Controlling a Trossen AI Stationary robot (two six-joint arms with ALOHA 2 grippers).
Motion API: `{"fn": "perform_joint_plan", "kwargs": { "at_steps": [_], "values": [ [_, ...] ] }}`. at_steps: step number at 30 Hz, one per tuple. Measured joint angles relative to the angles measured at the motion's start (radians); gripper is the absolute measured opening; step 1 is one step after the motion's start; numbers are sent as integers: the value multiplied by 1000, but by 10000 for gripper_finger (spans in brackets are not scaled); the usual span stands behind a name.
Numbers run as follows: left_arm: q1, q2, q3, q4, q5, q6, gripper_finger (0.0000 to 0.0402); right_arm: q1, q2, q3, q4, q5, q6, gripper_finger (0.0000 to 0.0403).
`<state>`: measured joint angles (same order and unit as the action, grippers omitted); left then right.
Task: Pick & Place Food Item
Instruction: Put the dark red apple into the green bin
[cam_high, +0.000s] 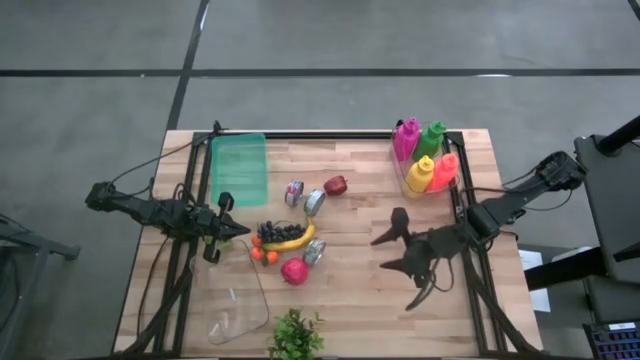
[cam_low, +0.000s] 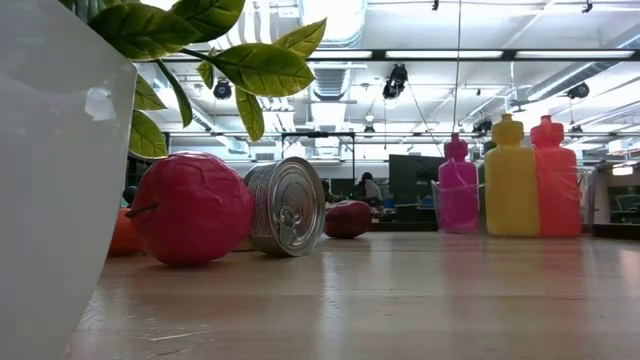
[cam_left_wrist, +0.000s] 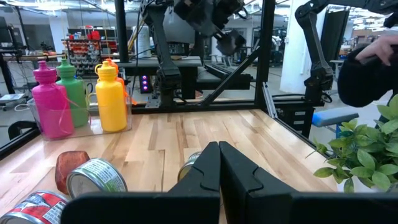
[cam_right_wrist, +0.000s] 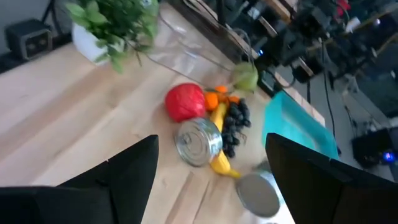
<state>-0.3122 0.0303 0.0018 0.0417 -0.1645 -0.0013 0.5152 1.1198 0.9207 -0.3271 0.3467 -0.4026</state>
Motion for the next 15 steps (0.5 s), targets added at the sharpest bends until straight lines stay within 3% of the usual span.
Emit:
{"fn": "perform_joint_plan", "kwargs": {
  "at_steps": [10,15],
  "values": [
    [0,0,0,5,0,0,0,-139,0,-45,-39,1,150,294],
    [0,4,0,-3,23,-80,0,-166,0,-56,-37,7,258,294]
  ]
}}
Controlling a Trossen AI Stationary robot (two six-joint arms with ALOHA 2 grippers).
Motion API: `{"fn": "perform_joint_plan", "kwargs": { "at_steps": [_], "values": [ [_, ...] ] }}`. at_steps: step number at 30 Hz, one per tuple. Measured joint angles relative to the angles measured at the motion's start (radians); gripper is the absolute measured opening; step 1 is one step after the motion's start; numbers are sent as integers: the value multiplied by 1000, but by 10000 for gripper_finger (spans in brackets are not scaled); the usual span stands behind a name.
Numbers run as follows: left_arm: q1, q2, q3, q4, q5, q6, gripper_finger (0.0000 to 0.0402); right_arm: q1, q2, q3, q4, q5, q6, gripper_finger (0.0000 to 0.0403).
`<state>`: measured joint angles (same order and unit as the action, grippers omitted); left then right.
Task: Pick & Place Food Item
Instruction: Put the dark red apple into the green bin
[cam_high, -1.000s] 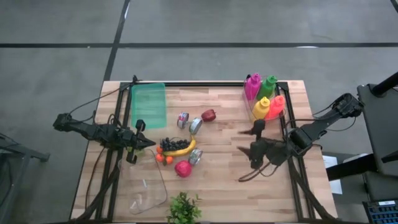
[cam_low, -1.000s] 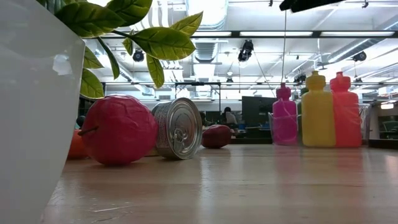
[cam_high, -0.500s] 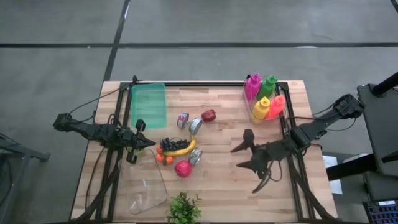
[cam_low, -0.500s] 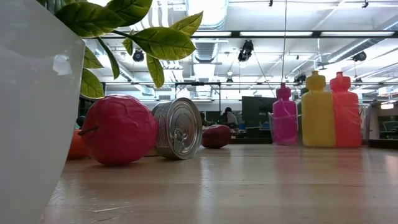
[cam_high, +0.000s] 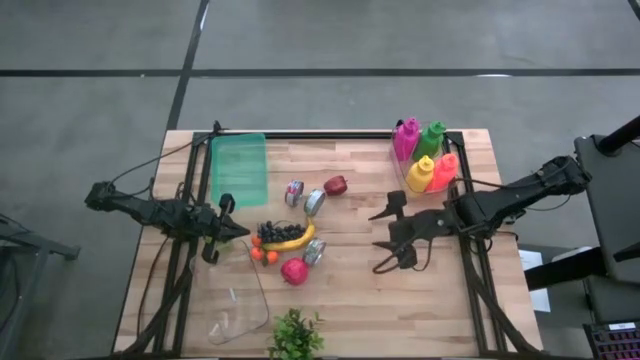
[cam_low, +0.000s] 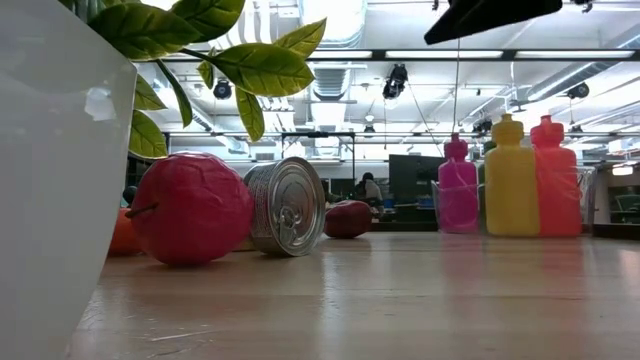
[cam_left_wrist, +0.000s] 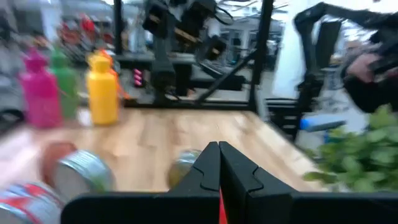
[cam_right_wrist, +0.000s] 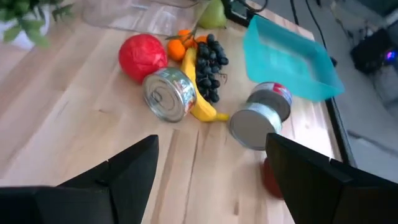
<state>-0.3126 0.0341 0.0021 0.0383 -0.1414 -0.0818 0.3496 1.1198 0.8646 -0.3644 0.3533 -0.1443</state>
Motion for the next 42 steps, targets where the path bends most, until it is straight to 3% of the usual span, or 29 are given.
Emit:
{"fn": "perform_joint_plan", "kwargs": {
  "at_steps": [4,10,15,18,23,32,42],
  "values": [
    [-1,14,0,2,19,-155,0,1,0,9,2,21,24,294],
    [-1,64,0,132,-56,-174,0,1,-7,9,0,23,33,294],
    [0,101,0,208,-74,-92,0,1,10,9,58,23,234,294],
    [0,100,0,209,-101,53,0,-3,22,8,65,41,204,294],
    [0,100,0,184,-137,234,0,-20,51,6,92,197,188,294],
    [0,100,0,80,-140,213,0,-156,76,7,152,240,339,294],
    [0,100,0,24,-140,212,0,-289,95,6,144,139,355,294]
  ]
}}
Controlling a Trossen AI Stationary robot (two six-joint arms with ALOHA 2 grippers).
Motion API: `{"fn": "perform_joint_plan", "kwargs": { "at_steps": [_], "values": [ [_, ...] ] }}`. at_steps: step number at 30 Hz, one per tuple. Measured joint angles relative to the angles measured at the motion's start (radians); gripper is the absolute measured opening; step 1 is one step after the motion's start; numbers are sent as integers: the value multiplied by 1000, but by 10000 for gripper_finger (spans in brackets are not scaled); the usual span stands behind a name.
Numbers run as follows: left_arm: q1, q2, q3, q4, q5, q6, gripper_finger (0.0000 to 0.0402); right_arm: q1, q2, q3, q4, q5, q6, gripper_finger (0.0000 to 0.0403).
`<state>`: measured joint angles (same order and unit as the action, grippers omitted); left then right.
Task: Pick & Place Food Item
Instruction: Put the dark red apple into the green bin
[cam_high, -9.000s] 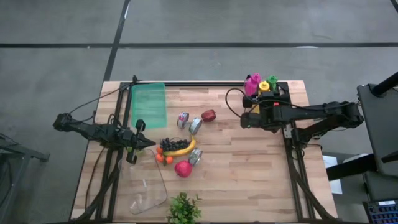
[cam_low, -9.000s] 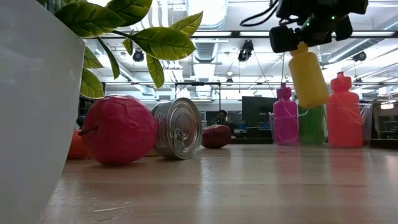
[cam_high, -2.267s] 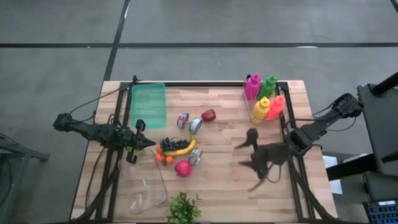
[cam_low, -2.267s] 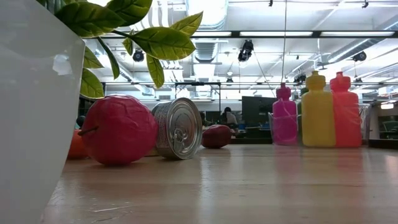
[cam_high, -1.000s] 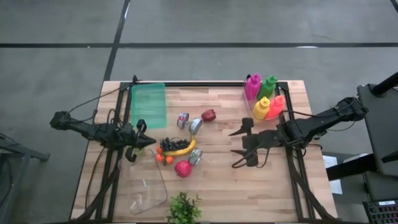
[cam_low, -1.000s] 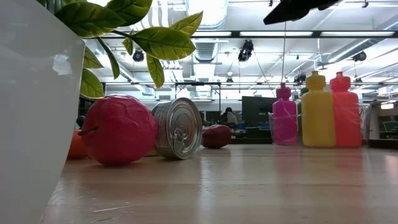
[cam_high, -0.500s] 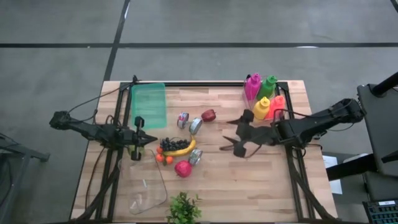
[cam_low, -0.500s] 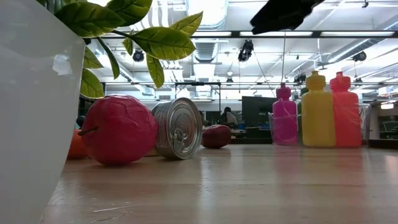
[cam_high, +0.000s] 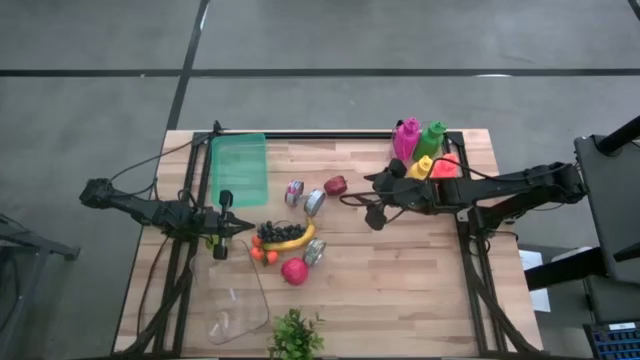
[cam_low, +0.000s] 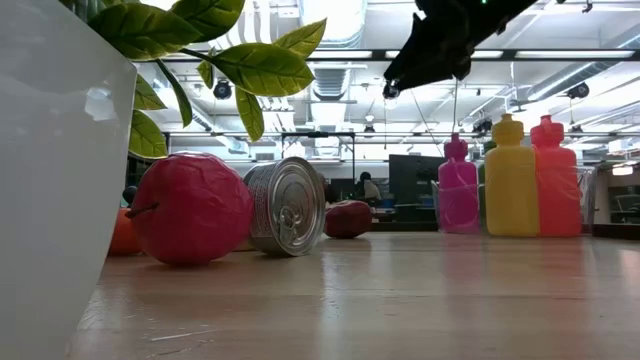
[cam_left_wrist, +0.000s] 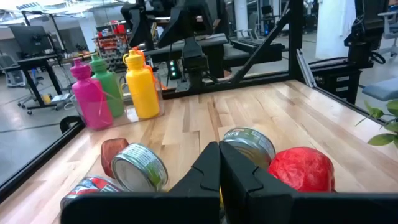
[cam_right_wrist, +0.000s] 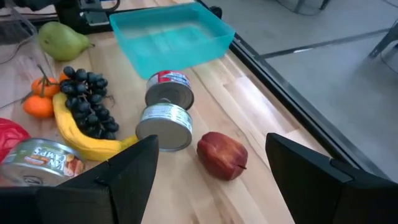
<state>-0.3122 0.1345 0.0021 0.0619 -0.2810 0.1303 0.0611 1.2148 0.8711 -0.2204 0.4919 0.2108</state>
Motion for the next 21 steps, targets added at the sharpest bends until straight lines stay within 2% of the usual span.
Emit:
{"fn": "perform_joint_plan", "kwargs": {
  "at_steps": [15,17,21],
  "values": [
    [0,0,0,-4,0,0,0,-3,19,0,1,-6,-14,294],
    [0,0,0,-4,0,0,0,-3,19,0,0,-24,-84,294],
    [0,0,0,-5,0,0,0,-3,19,0,0,-130,-352,294]
  ]
}}
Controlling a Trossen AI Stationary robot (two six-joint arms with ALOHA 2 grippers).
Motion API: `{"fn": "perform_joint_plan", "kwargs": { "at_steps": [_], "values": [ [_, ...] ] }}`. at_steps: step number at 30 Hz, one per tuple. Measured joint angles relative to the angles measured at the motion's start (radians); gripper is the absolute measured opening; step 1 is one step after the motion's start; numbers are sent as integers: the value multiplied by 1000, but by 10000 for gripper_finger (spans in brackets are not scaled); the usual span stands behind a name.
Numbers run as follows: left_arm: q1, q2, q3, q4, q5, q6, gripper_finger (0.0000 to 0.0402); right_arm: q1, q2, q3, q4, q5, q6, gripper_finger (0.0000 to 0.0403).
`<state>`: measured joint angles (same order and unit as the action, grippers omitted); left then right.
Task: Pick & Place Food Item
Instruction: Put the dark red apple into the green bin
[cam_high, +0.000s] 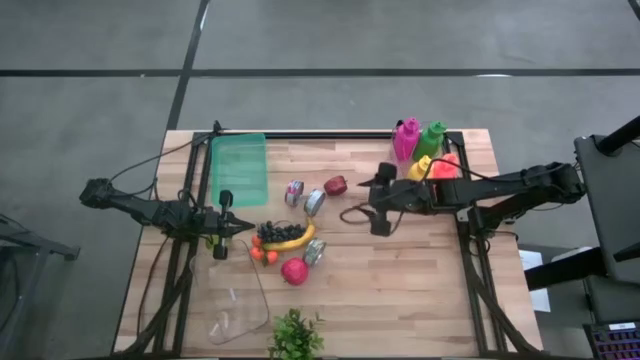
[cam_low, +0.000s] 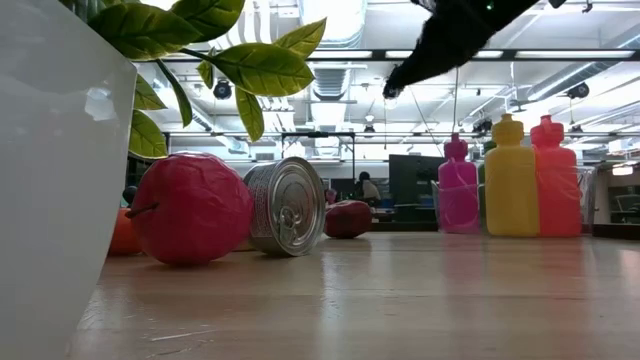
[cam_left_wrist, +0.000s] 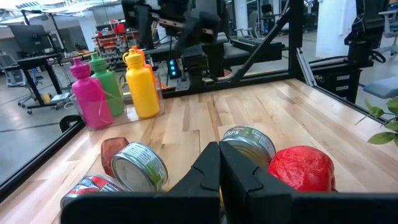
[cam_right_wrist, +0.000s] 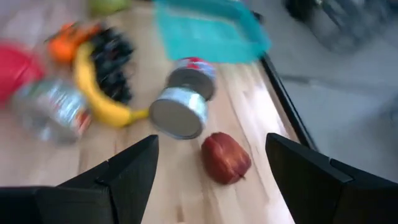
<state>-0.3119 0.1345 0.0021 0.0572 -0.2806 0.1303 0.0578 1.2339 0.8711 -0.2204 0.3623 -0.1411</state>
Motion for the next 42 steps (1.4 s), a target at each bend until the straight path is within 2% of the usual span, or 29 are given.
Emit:
{"fn": "perform_joint_plan", "kwargs": {
  "at_steps": [3,6,11,14,17,23,28,33,42],
  "values": [
    [0,0,0,0,0,0,0,-8,14,9,1,-18,-119,294],
    [0,0,0,-1,0,0,0,-43,44,37,0,-57,-136,294],
    [0,4,0,1,1,-1,0,-132,133,94,-14,-188,-154,294],
    [0,6,0,0,2,-3,0,-188,197,145,-55,-297,-201,294],
    [0,6,0,-1,2,-3,0,-232,262,207,-102,-358,-259,294],
    [0,11,0,-1,2,-3,0,-307,389,370,-275,-411,-345,294],
    [0,19,0,-1,1,-3,0,-356,483,471,-338,-468,-405,294],
    [0,29,0,1,0,-2,0,-400,535,499,-339,-525,-444,294],
    [0,40,0,-2,1,0,0,-442,619,499,-316,-591,-419,294]
  ]
}}
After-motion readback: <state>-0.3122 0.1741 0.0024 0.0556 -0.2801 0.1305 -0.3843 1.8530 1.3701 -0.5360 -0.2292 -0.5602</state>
